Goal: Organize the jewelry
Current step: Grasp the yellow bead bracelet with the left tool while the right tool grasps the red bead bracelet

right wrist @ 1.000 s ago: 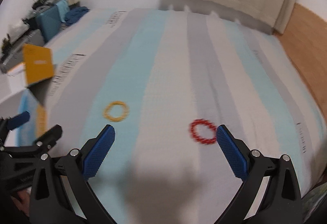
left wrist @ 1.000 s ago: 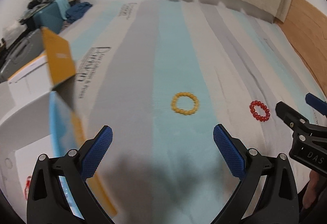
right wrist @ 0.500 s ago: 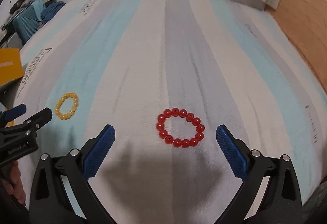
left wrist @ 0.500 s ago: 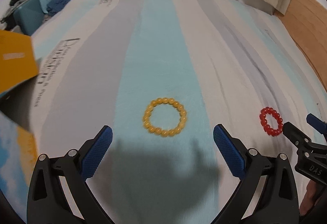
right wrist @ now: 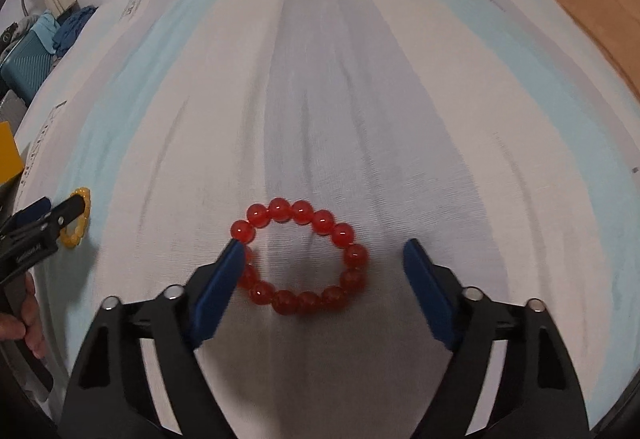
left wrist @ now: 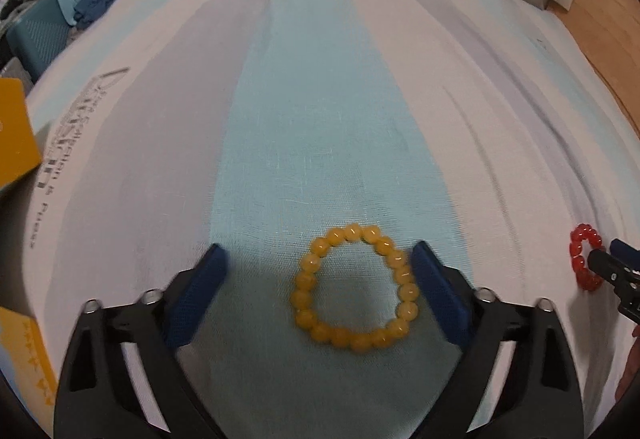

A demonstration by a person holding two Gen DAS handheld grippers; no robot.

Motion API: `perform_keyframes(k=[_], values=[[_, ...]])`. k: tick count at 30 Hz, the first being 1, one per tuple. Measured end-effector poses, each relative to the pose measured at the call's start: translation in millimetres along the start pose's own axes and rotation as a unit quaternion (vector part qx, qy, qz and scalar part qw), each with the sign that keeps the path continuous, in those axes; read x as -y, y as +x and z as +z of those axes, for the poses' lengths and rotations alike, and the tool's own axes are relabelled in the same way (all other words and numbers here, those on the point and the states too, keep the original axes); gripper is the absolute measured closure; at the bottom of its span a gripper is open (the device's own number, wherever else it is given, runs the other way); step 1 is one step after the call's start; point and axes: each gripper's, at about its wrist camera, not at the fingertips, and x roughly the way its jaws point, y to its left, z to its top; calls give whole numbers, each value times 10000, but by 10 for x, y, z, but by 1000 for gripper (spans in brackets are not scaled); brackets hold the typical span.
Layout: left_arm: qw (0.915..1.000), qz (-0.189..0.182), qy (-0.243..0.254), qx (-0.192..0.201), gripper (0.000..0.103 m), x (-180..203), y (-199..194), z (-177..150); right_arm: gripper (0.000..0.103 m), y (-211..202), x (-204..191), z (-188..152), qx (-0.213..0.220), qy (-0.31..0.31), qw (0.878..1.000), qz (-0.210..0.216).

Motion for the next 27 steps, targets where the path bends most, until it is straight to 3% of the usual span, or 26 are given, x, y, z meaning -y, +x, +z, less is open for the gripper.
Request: perform_keyframes(k=[5,11,13,16,18,27], values=[[9997,64,214,-50,19,13,78,-6,46,76,-46,7,-114,-127,9998,-64],[9996,140,203,-124,41,-5,57,-7,67,86,-9,28,-129,-59,9999,-95],[9994,153,252,-154,52,22,35,-18,72,79,28,36,-138,-30,9999,-84],[9989,122,387,-215,84,70,9,-35,82,73,-13,53,-128,-37,9998,-117],[9987,51,452,-247,94,85,-2,-36,88,49,-32,63,-95,-16,9999,-102],[9990,13,436,-107,94,71,-111,-21,90,-167,-52,23,177,-2,9998,11]])
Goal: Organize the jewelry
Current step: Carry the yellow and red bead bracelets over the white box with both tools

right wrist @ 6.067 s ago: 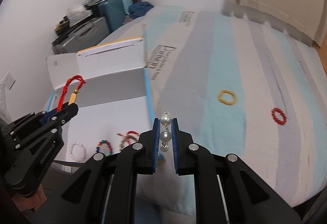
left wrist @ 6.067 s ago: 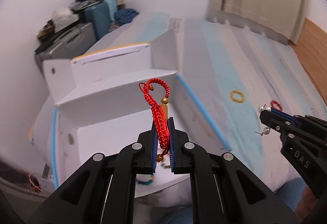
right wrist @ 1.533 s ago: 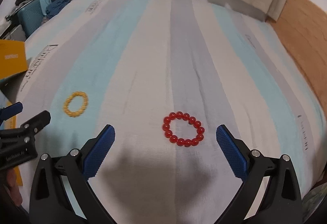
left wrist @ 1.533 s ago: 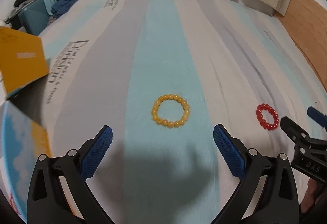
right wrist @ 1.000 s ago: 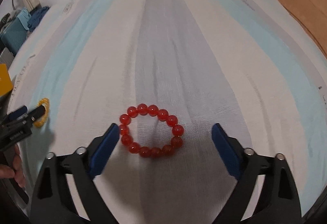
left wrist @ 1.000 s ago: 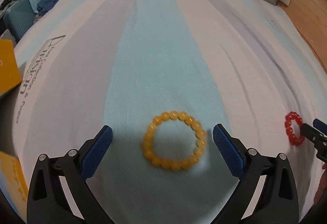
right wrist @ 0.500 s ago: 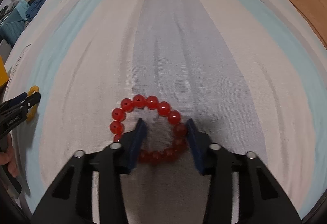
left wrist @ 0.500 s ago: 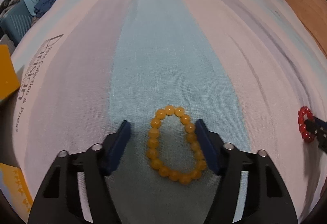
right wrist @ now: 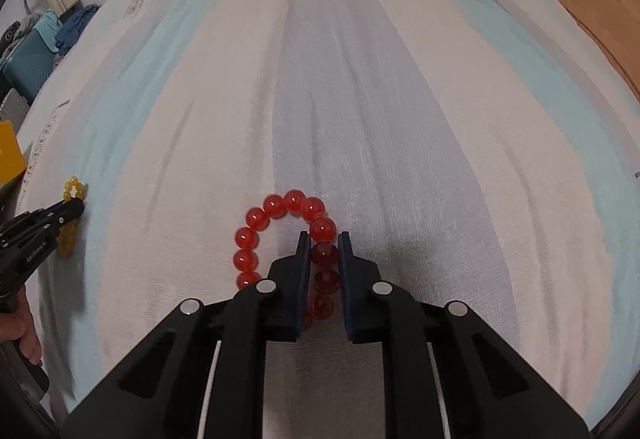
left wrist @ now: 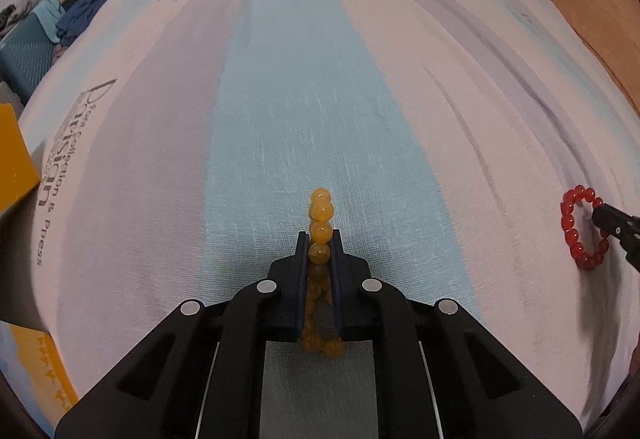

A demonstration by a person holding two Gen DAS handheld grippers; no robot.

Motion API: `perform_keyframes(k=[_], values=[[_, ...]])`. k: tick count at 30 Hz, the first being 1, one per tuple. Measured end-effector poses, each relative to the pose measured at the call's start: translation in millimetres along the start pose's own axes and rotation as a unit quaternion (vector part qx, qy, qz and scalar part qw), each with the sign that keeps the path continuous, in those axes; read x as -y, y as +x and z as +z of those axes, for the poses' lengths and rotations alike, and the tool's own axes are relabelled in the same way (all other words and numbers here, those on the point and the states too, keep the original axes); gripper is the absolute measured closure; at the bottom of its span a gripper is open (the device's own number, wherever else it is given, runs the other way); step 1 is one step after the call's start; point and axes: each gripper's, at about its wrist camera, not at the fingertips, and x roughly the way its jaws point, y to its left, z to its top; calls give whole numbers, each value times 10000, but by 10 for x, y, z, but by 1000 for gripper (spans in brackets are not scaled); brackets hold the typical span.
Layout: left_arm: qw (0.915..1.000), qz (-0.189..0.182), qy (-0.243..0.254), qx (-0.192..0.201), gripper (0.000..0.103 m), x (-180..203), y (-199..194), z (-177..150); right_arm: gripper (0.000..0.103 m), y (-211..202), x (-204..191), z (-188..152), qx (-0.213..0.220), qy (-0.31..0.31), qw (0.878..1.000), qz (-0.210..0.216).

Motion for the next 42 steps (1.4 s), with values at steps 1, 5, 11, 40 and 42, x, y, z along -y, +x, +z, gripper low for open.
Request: perform_keyframes(k=[1,5,11,40,42], values=[[10000,-8,-6,20,94,3,-12,3,90,-41,-13,3,48,-10,10000,13],[10000,-52,8,47,94,41,-53,-2,90,-201,27,-58,167,-31,9998,68],[9999,-103,32,37,94,88,-62,-10,90,-297,-6,-51,221,-45,9997,112],[9997,-49,-42,242,94,117,-1297,-363,90,-1338,-511,-276,389,-246,9987,238],[9996,-51,-79,251,94,80,-1395,-403,90,-1404,-559,-303,381,-269,9986,253]])
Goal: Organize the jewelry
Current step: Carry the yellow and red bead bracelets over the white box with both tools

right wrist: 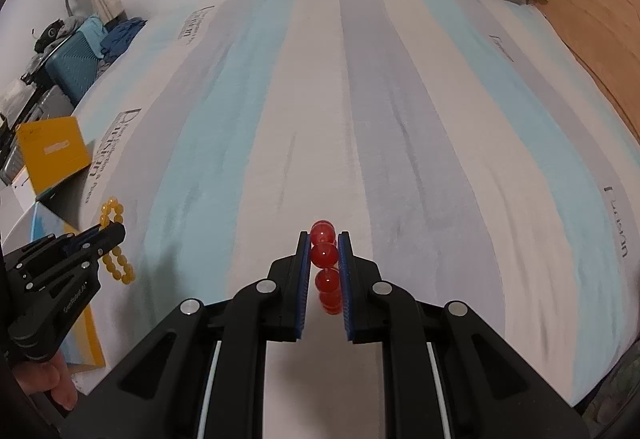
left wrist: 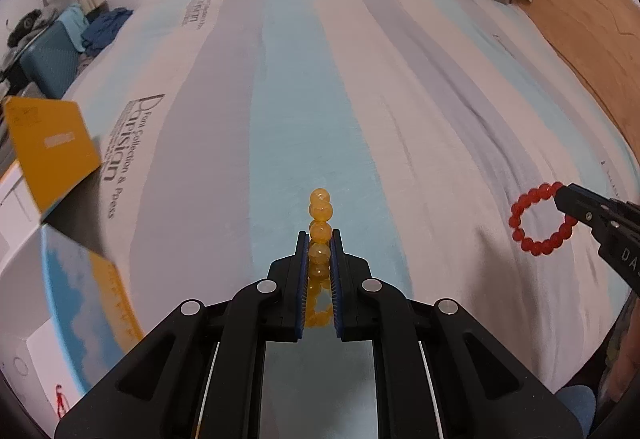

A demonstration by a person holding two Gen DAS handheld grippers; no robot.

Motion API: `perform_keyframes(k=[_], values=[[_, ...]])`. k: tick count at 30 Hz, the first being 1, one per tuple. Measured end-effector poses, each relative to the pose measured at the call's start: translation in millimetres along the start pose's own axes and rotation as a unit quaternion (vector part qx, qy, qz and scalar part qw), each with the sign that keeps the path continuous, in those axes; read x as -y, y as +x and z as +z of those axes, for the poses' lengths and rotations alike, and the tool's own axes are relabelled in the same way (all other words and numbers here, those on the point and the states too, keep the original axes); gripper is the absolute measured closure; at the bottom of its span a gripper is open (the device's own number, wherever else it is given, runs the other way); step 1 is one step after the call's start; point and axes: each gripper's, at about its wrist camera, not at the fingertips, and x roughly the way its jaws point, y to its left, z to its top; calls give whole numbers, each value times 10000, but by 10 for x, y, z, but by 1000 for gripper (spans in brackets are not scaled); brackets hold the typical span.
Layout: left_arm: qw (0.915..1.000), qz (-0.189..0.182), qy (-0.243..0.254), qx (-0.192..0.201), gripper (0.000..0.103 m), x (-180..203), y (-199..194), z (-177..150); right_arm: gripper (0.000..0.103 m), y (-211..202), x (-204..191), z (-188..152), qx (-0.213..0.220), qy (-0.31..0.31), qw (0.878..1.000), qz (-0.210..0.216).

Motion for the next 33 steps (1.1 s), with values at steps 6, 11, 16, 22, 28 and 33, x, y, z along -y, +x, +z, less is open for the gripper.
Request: perform_keyframes(k=[6,11,16,22,28,33], values=[[9999,-3,-89,61,94,-132,-258,-51,90,-196,-185,-44,-58,-117,9999,51],[9998,79,-138,133,94,-260,-507,-116,90,-330,-357,-97,-85,-173,9997,171],[9994,157,-221,218,94,-422,-734,-206,90,-505,-580,-149,-6,-283,9992,272],[9986,222,-335,341,94,-659,-1028,-327,90,-699,-876,-186,102,-445,9982,386],[9973,374,-492,409,94,-938,-1266,-473,90,-874,-1232,-219,211,-642,9965,496],[9958,498,-609,468,94,-1167,-1427,-604,90,-1001,-1531,-239,302,-811,9942,636]])
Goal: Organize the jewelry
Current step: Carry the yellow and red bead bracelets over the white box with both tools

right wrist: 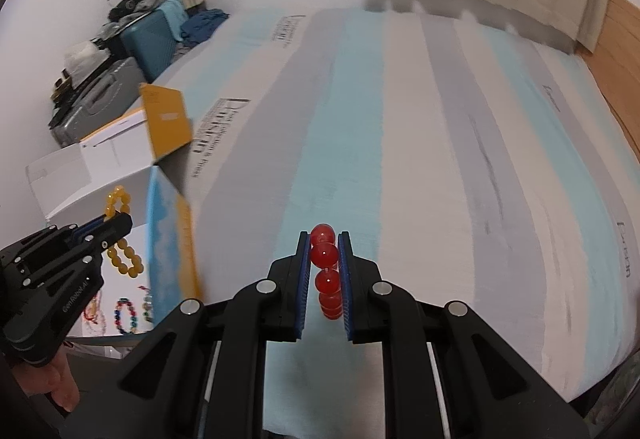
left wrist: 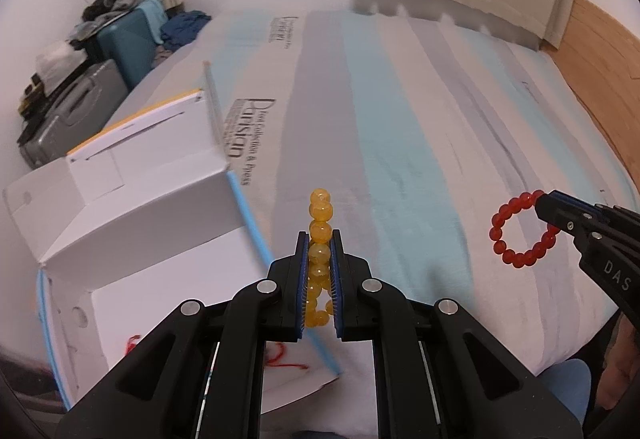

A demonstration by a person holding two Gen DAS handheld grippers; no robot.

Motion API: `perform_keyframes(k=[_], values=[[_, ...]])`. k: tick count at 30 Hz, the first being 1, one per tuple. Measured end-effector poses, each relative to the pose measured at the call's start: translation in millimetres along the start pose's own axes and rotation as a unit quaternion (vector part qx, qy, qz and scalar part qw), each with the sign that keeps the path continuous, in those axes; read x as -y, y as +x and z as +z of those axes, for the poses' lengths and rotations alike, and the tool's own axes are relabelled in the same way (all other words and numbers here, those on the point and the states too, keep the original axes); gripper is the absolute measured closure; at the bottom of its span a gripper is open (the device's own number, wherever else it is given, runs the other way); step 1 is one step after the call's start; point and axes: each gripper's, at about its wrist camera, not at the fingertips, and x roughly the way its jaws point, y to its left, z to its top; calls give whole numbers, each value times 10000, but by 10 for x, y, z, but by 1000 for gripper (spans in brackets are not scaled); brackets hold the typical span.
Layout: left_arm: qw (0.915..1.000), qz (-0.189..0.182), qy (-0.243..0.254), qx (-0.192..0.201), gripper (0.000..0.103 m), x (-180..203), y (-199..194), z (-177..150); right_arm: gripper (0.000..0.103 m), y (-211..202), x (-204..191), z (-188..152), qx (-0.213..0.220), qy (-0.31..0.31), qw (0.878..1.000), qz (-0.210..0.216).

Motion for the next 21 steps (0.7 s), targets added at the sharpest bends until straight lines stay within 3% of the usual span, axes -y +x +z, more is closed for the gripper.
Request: perform_keyframes(k=[21], values=[[9956,545,-750,-122,94,-1280,-228,-442,90,24,-1559,-8,24,-968,9929,695]])
